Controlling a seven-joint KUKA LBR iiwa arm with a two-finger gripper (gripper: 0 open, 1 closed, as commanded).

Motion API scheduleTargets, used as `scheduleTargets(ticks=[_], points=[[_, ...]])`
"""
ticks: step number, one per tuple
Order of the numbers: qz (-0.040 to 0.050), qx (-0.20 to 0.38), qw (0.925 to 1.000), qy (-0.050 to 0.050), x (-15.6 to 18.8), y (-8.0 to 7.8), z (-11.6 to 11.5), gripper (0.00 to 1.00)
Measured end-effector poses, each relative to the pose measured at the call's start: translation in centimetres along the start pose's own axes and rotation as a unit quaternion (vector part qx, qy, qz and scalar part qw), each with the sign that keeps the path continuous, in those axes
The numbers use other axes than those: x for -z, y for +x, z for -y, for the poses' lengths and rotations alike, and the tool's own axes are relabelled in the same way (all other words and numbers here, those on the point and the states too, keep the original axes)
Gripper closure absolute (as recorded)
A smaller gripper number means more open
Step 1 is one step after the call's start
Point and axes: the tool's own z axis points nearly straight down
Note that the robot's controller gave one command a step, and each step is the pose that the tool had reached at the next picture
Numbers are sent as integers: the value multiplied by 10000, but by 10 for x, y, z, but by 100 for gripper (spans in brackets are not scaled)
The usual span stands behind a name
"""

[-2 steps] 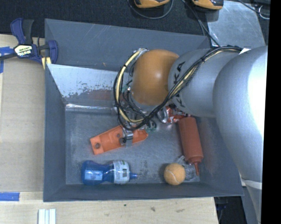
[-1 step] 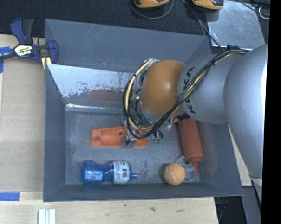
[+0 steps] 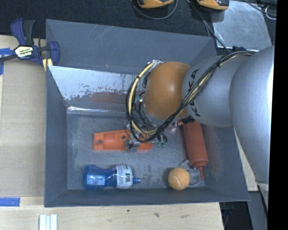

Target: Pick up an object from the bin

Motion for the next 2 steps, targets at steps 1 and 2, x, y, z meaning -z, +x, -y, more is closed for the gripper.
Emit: scheduleTargets(ticks=[1,2], points=[[-2,0,10000,0,2,0,0,100],[-7,0,10000,1,7,1,0,100]])
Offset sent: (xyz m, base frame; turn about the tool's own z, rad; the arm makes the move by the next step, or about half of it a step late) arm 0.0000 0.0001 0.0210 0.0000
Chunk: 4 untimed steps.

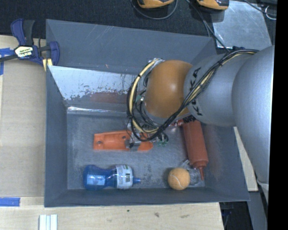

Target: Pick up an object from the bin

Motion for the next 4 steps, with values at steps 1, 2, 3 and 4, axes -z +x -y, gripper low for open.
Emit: scheduleTargets(ticks=[1,2,3,4], points=[[12,-1,10000,0,5,-1,0,100],[15,-2,10000,0,9,-1,0,100],[27,-3,10000,0,12,-1,0,100],[-1,-2,10000,1,19,0,0,100]])
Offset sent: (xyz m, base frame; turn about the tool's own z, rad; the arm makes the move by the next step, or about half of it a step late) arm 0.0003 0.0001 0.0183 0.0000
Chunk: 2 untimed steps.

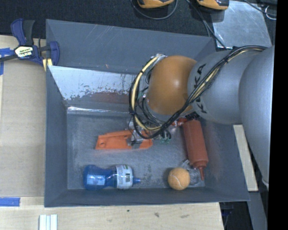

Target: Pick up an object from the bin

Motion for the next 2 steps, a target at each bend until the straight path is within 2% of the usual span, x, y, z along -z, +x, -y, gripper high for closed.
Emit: scheduleTargets(ticks=[2], points=[[45,-3,10000,0,17,-2,0,100]])
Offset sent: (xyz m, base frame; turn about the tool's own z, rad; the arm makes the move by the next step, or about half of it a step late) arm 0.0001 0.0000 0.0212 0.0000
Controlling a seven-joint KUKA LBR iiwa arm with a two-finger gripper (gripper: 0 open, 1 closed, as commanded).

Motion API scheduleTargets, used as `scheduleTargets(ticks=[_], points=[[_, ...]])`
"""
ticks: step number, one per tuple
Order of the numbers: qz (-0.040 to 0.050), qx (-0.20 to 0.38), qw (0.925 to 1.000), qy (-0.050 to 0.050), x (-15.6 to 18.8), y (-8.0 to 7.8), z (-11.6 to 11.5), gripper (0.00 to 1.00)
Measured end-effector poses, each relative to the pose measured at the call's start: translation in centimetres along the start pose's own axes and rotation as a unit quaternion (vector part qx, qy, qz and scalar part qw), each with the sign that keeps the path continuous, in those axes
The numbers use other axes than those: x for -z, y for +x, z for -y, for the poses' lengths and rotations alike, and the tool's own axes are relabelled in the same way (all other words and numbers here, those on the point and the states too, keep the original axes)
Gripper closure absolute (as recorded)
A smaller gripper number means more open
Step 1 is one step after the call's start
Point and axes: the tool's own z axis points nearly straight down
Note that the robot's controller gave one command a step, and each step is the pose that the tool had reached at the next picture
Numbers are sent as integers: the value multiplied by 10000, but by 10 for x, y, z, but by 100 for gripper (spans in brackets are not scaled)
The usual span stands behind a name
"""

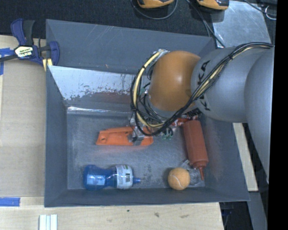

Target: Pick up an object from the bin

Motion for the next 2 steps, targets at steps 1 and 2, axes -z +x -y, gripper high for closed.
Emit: scheduleTargets(ticks=[1,2], points=[[-27,-1,10000,0,7,1,0,100],[-3,-2,10000,0,17,0,0,100]])
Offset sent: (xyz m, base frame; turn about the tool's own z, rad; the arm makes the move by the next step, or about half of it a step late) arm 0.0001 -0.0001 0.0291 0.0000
